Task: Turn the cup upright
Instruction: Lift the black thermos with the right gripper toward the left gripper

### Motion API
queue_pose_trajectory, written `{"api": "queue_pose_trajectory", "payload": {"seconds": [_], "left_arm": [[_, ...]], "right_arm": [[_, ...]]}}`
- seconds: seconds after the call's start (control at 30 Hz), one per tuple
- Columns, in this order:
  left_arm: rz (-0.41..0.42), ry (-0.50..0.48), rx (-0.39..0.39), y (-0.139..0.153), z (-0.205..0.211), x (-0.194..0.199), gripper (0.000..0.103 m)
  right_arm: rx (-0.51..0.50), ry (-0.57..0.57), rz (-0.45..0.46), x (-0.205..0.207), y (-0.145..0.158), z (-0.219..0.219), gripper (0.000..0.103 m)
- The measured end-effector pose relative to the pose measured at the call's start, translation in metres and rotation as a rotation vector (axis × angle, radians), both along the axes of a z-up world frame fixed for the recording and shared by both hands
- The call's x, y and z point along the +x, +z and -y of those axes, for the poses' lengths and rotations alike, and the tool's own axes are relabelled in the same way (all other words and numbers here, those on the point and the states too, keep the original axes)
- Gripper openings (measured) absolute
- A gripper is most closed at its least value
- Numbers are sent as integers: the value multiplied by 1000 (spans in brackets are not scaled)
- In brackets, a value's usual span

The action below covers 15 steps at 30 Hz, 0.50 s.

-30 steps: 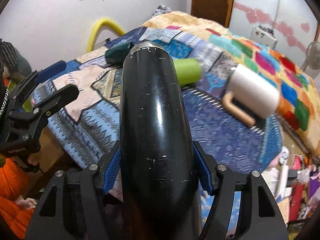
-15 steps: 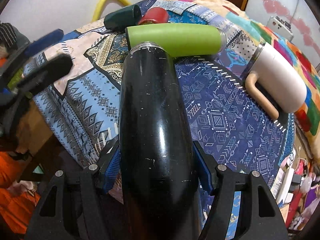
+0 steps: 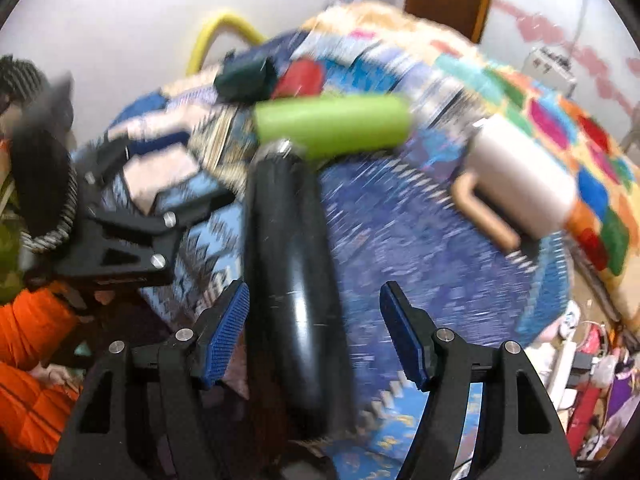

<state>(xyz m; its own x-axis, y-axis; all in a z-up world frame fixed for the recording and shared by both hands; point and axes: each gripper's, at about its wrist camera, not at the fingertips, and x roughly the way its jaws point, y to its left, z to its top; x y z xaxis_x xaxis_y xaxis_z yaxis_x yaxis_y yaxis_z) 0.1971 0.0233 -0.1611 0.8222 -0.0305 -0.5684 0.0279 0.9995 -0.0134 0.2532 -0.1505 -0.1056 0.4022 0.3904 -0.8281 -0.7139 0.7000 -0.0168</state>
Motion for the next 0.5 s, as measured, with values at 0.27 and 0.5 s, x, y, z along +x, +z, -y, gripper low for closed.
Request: {"api": "queue_pose_trajectory", "payload": {"seconds": [0.27, 0.5], "left_arm": [[-49, 0, 17, -15, 3, 8, 90], [-76, -28, 48, -18, 12, 18, 90]], "right_arm": [[-92, -128, 27, 27, -27, 31, 69], [-38, -90, -32, 21, -34, 38, 68]]}}
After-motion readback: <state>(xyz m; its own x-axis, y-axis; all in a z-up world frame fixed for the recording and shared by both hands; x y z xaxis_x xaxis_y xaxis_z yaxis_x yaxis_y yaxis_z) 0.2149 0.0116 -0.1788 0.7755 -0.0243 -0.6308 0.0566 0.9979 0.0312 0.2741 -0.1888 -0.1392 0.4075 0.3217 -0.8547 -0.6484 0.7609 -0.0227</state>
